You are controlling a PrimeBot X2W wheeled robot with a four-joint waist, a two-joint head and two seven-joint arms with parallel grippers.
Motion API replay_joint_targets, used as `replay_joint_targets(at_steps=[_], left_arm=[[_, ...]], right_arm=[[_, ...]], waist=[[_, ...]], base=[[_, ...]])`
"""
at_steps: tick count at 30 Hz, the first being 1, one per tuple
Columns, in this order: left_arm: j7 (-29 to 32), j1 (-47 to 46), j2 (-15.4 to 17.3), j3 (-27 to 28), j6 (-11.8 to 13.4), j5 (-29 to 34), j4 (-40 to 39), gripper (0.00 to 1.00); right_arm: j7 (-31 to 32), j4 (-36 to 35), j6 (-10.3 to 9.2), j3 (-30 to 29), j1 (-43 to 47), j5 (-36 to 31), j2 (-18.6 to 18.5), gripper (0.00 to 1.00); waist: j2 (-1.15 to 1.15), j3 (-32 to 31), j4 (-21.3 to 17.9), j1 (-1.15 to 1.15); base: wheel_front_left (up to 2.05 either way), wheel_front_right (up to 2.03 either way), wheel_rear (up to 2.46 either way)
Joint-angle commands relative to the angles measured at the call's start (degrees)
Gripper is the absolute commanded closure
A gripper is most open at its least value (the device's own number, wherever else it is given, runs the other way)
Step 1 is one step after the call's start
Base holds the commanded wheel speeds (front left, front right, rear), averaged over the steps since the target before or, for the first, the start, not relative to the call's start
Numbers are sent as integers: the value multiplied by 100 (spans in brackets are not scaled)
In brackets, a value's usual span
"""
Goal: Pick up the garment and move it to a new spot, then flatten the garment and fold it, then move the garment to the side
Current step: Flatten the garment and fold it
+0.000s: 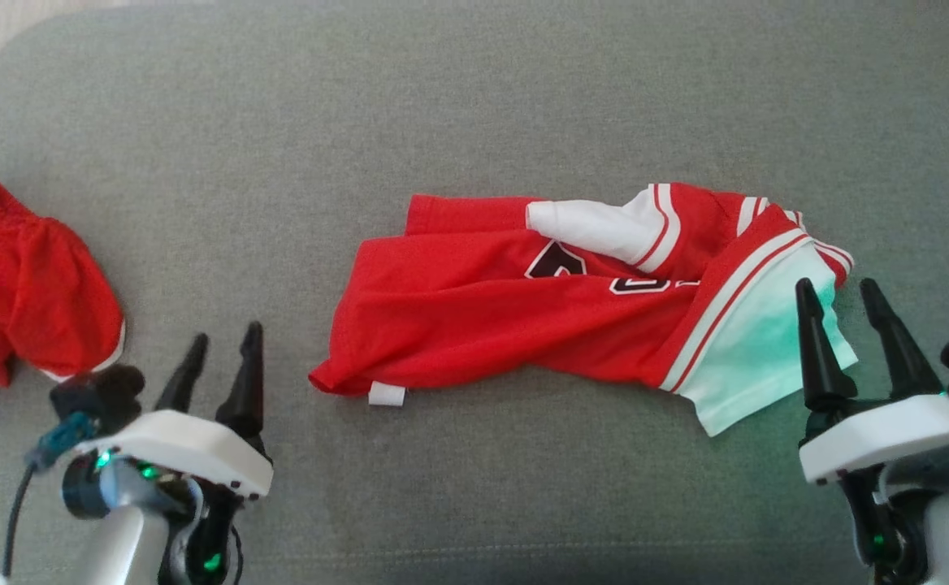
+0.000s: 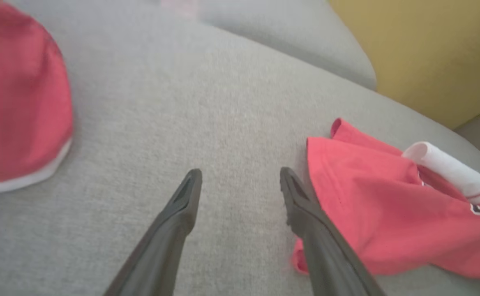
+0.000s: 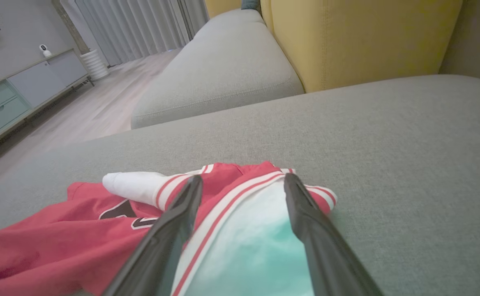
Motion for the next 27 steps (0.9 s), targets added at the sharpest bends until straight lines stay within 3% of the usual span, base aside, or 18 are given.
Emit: replay_joint_targets(at_steps=[1, 5, 9, 15, 27], left_arm=[[-259, -88, 77, 292, 97, 184, -256, 0], [-933, -25, 39, 283, 406, 695, -463, 0], [-1166, 92, 54, 190, 594, 1149, -698, 0], [-1189, 458, 67, -71, 719, 1480, -960, 0], [-999, 762, 132, -207, 801, 1514, -1080, 0]], right_arm=[[-68, -262, -4, 109, -197, -80, -50, 0], [-59, -348, -4, 110, -161, -176, -50, 0], [-27, -401, -4, 141, -62, -245, -50, 0], [20, -481, -4, 203, 182, -309, -50, 0], [121, -605, -4, 227, 464, -252, -50, 0]], waist=[[0, -48, 16, 0], [0, -183, 23, 0], [0, -366, 5, 0], [0, -613, -19, 0], [0, -839, -40, 0]], base=[[0, 0, 0], [0, 0, 0], [0, 0, 0], [0, 0, 0], [0, 0, 0]])
